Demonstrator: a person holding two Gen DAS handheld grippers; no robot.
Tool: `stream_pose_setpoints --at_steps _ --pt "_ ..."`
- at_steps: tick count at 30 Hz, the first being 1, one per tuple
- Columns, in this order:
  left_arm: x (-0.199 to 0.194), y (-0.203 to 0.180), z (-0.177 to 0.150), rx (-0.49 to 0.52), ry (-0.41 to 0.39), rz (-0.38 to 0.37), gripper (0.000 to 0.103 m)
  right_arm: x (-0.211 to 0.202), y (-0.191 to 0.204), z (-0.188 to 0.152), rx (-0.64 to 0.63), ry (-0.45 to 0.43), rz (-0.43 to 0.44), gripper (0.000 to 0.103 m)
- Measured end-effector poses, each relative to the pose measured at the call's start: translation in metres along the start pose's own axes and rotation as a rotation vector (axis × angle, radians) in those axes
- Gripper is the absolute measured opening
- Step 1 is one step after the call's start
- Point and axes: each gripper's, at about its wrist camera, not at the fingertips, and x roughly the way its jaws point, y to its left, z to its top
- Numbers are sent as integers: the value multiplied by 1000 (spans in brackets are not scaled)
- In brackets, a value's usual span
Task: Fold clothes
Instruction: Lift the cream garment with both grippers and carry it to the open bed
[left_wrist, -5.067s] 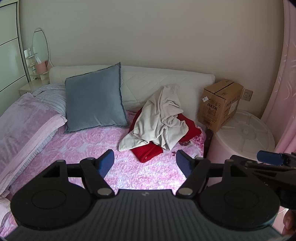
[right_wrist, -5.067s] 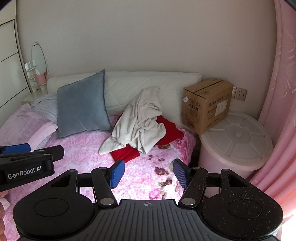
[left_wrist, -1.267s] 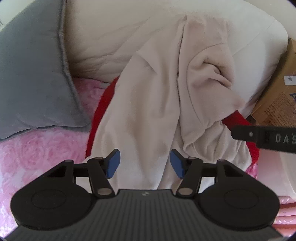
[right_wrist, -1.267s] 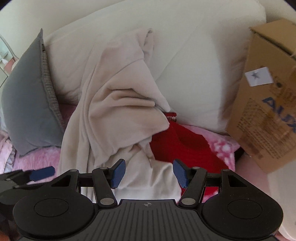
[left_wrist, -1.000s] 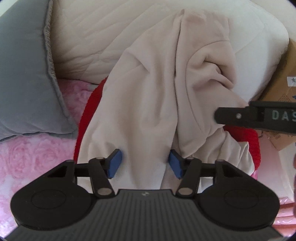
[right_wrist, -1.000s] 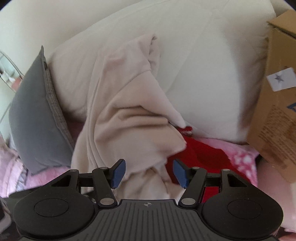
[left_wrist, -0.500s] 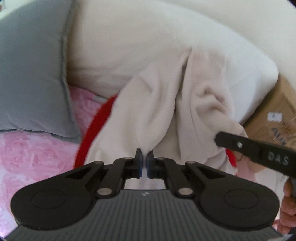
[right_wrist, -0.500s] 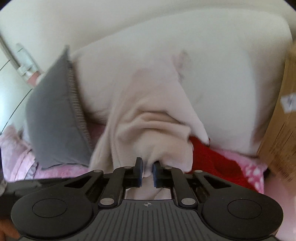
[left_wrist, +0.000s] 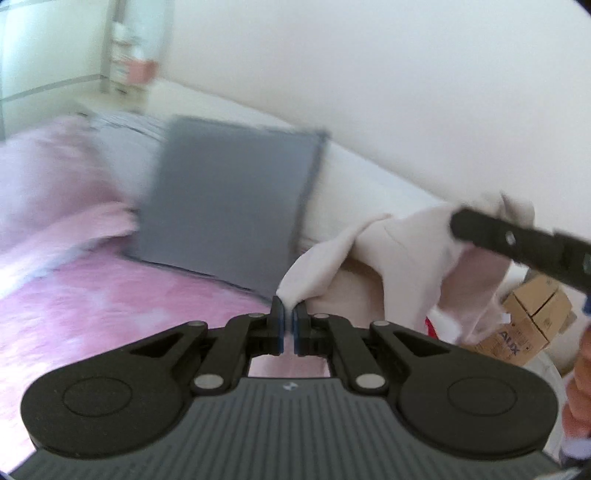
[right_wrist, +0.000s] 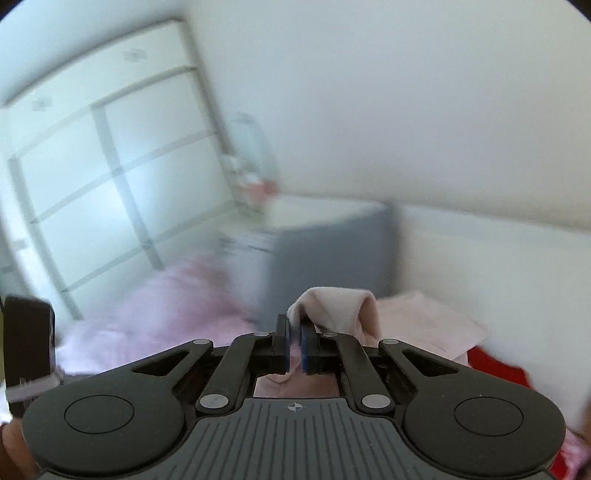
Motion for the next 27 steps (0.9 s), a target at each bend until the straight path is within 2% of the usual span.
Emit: stream_pose_setpoints --at_steps 10,16,18,19,20,21,22,23,24,25,27 --pt "-261 79 -38 -50 -174 305 2 -56 205 -17 -95 -95 363 3" --pt "-379 123 -71 -98 -235 489 2 -79 319 -29 -110 -110 554 3" --pt "-399 142 -82 -124 -198 553 3 -86 357 -33 -132 -95 616 3" --pt "-405 152 -89 -145 -152 594 6 -87 376 -36 -147 -67 649 3" --pt "-408 165 -97 -178 -83 645 11 -83 398 -41 -179 -4 687 4" --pt "-410 172 -107 -208 -27 691 12 -75 420 -48 -233 95 702 5" --pt "-411 175 -119 -234 13 732 12 -65 441 -57 -297 211 696 19" --pt "-413 177 -131 -261 53 773 12 -57 459 -69 -360 314 674 46" --pt "-415 179 -143 -287 94 814 13 -50 473 -83 -422 405 638 54" --pt "-417 181 -155 -313 134 855 15 -48 482 -97 -465 459 616 55" --pt "-418 182 -177 -364 204 922 21 -52 489 -121 -509 503 609 56"
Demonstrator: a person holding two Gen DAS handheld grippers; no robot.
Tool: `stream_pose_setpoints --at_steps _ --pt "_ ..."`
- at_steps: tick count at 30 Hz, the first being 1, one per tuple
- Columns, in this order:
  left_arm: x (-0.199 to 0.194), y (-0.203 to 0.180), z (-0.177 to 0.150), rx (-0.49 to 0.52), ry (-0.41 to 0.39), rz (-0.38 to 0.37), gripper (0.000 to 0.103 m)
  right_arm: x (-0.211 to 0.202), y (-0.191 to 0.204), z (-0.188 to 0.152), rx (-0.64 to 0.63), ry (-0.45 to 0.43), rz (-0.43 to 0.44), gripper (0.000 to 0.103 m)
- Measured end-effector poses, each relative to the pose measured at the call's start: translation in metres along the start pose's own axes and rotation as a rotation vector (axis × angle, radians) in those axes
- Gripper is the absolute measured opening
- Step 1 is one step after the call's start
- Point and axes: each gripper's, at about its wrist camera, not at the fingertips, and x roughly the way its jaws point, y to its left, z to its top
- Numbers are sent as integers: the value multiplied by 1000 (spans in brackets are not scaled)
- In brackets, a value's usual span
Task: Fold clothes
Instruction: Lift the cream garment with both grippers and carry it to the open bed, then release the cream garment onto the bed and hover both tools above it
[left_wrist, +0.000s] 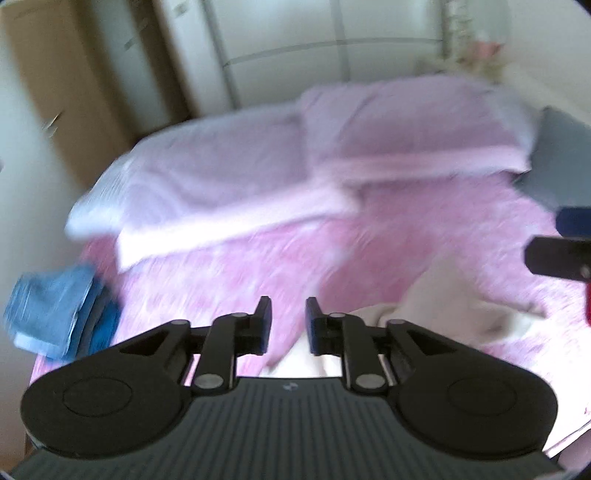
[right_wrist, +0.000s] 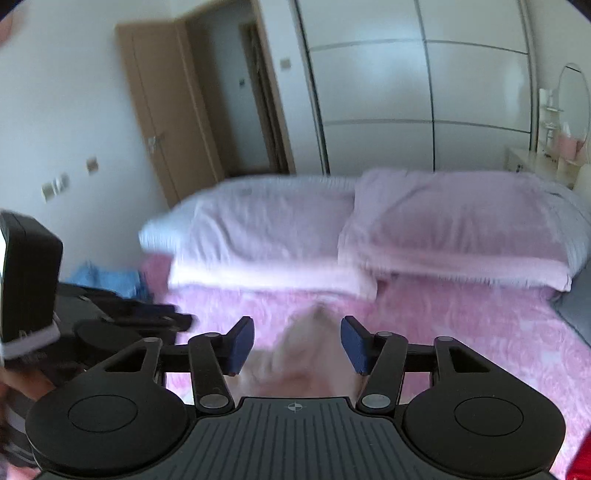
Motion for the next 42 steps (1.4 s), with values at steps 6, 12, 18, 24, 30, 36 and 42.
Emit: stream_pose_setpoints --at_steps 6,12,18,24,30,36,42 --pt "-24 -1 -57 -41 44 70 23 4 11 -60 -4 168 57 56" --pt "-61 -46 -83 2 -3 104 28 -23 3 -120 -46 272 33 56" --pt "-95 -93 -116 36 -47 94 32 -55 -16 -166 -39 310 -8 56" --pt "-119 -117 -147 58 -29 93 32 -84 -27 -201 -10 326 -9 56" --pt "-133 -128 -170 72 -11 89 34 -107 -25 -223 5 336 -10 56" --pt "-130 -123 -184 63 21 76 39 -117 -23 -231 6 333 -27 56" --pt "-111 -101 -196 23 69 49 39 -111 -21 -235 14 338 -48 56"
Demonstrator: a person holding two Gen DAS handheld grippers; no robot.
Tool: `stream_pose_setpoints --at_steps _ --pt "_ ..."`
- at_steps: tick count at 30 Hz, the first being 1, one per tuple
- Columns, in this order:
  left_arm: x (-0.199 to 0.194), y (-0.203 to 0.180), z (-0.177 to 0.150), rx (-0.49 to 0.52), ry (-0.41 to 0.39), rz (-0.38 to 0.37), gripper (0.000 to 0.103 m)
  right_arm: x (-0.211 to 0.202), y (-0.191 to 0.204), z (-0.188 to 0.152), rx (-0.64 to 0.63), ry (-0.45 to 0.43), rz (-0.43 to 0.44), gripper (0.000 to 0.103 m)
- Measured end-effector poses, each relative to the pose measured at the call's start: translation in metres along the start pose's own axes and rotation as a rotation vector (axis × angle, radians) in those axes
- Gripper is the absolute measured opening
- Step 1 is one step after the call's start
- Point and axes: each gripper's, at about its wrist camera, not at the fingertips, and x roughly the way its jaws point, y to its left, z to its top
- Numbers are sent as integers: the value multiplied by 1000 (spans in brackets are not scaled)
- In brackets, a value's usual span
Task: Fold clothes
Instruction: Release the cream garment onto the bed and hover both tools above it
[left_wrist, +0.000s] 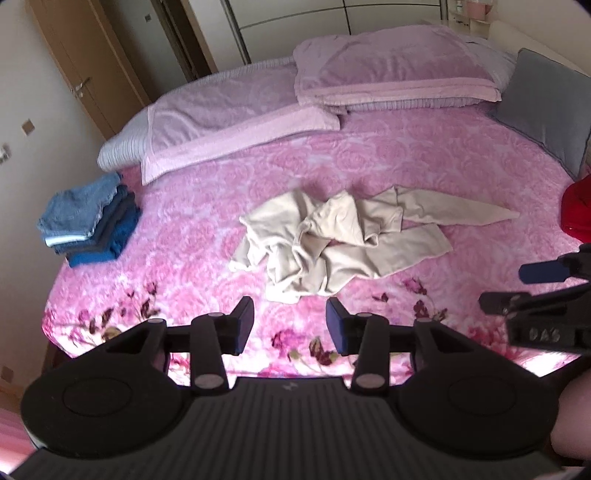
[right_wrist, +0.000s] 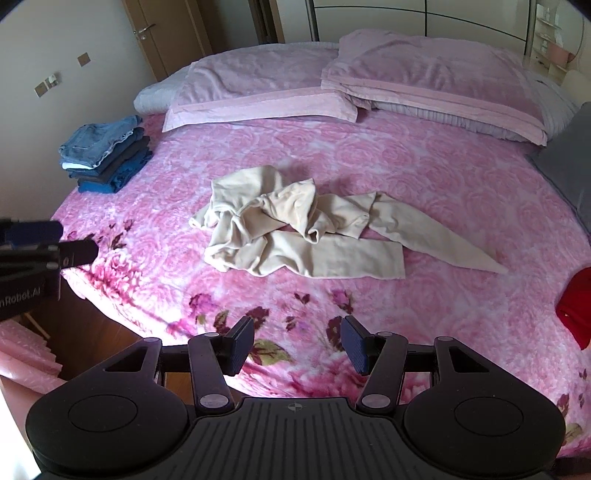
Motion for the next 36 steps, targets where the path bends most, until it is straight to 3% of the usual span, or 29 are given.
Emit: stream_pose_setpoints --at_steps 10,19,26,36 --pt "54 66 1 -26 59 -44 39 38 11 27 57 8 -58 56" --pt "103 107 30 84 63 -134 40 79 26 61 166 12 -124 56" --pt "141 120 38 145 94 -187 40 107 35 63 264 39 -188 56" --pt "180 115 37 160 157 -230 40 140 36 62 298 90 -222 56"
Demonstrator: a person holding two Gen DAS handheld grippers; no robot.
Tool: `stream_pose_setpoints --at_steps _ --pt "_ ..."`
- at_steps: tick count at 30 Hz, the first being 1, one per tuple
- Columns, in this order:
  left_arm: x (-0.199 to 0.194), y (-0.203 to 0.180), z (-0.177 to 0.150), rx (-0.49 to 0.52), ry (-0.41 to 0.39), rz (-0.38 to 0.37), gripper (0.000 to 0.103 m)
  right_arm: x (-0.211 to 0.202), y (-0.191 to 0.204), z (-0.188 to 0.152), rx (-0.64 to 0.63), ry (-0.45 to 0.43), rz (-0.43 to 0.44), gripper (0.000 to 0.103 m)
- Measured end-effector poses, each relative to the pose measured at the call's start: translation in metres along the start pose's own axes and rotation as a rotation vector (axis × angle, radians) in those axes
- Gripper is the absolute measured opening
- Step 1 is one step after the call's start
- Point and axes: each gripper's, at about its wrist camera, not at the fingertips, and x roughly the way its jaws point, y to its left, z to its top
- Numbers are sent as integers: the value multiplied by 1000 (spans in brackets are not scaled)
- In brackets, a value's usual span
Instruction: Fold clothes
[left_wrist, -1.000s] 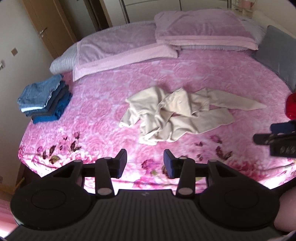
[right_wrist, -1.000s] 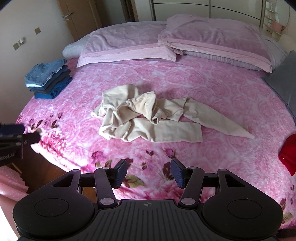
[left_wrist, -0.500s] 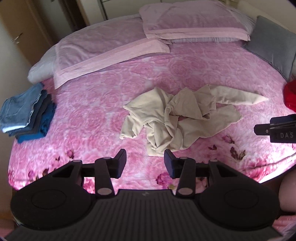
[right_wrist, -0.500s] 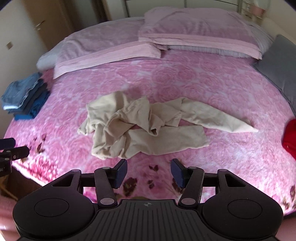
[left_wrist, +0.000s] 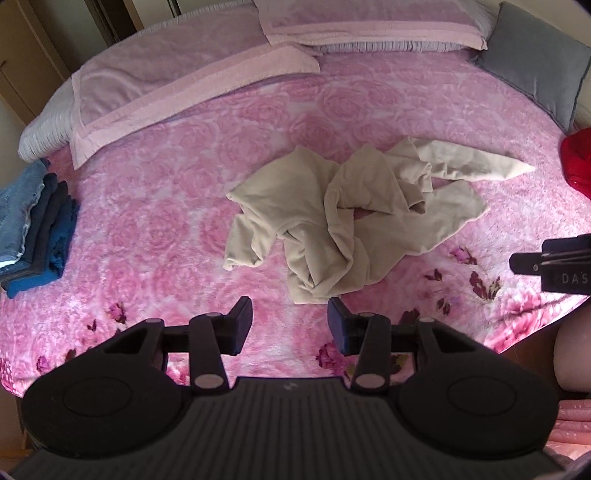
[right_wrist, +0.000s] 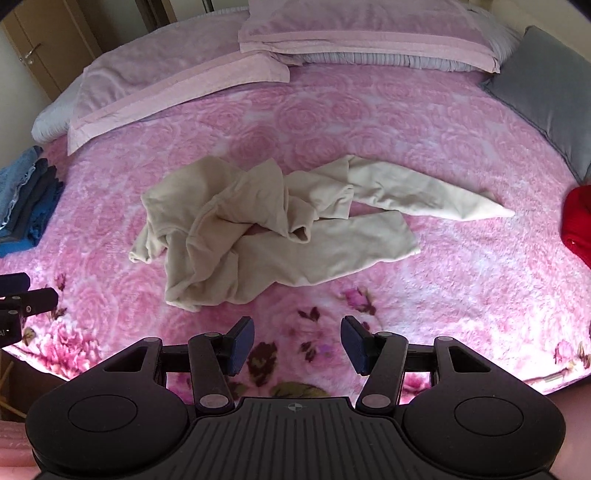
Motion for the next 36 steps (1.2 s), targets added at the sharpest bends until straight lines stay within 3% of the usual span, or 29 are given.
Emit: stream_pose_setpoints --at_steps 11,18,25,26,28,29,36 --pt "61 -13 -1 -62 23 -25 44 56 -54 13 -26 -19 -39 56" --pt "117 -39 13 -55 -35 -15 48 116 -90 27 -136 -34 -40 56" --pt "182 -49 32 -109 -52 -7 48 178 -125 51 -252 -55 -37 56" --pt "191 -51 33 -110 -51 -1 47 185 -129 55 -266 -60 -37 56" --pt "204 -54 34 -109 -54 2 34 198 -136 63 -294 -71 -37 56" --pt "207 -54 33 -102 -64 -11 8 203 -138 66 -307 -77 -36 56" --pt "196 -27 23 -154 -126 -2 4 229 -132 77 -520 -148 0 56"
